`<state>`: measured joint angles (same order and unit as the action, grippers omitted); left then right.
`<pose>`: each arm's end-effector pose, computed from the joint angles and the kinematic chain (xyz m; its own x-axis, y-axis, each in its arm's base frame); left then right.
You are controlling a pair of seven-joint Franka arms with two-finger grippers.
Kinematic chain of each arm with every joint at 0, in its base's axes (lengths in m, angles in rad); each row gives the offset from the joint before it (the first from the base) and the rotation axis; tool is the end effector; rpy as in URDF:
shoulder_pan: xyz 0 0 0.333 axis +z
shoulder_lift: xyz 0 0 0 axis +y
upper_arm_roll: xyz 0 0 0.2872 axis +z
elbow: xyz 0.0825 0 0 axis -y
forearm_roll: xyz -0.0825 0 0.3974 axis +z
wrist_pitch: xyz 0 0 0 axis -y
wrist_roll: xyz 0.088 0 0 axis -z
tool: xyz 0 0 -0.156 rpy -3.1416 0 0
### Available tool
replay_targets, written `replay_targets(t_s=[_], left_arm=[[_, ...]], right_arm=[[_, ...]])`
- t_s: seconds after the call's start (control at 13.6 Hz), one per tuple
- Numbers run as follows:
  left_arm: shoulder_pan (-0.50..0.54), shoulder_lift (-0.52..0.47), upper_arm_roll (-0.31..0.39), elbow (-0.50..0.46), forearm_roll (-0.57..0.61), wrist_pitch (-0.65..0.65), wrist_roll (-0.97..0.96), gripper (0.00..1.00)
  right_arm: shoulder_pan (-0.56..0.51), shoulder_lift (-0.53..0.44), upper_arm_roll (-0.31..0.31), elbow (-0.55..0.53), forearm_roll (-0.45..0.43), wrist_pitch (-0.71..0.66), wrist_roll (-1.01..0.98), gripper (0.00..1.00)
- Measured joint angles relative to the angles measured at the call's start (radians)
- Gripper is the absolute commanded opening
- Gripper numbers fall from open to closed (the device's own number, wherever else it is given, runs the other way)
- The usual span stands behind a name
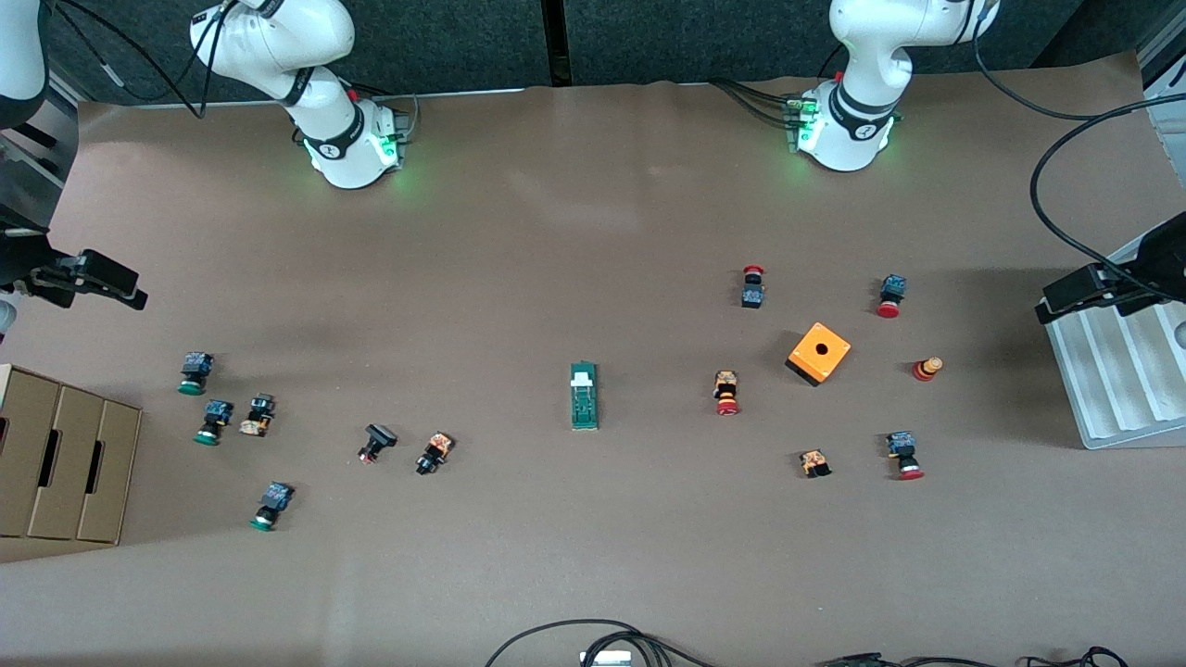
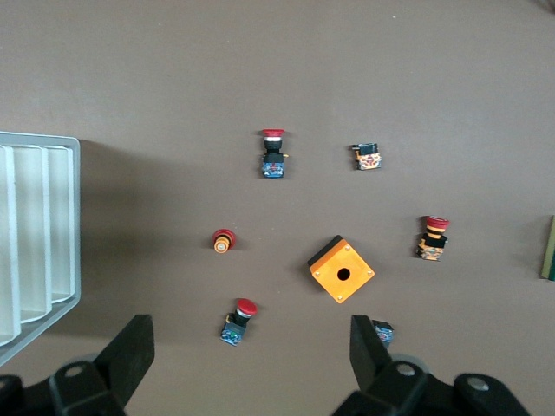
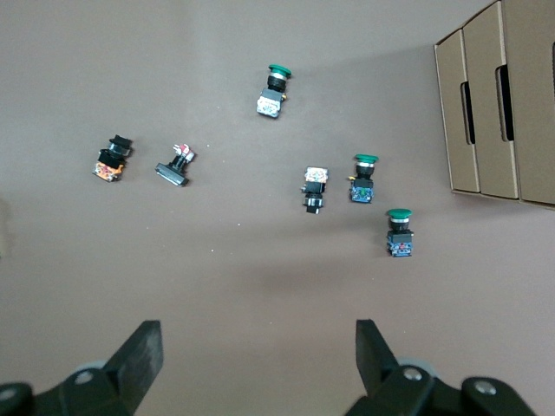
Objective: Close load switch with both arms
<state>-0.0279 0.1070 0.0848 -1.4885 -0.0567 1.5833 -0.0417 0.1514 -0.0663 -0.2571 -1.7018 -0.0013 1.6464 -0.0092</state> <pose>0.5977 0.0232 0.5257 0.9950 0.0987 -0.0138 0.0993 -0.9939 0.0471 0.5519 -0.0617 0.5254 0.9954 -0.0959 0.0089 -0.0957 -0.9953 -0.0155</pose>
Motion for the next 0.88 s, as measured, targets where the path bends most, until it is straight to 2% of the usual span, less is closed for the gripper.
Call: replay_targets(t_s=[0.22, 0.88], left_arm=[[0.0, 0.0, -0.023, 0.0, 0.016, 0.0, 0.0, 1.0], [-0.002, 0.001, -0.031, 0.0, 0.017, -0.001, 0.0, 1.0]], right_arm=[[0.0, 0.0, 0.0, 0.0, 0.0, 0.001, 0.005, 0.99], [0.0, 0.001, 0.002, 0.0, 0.0, 0.003, 0.005, 0.99]])
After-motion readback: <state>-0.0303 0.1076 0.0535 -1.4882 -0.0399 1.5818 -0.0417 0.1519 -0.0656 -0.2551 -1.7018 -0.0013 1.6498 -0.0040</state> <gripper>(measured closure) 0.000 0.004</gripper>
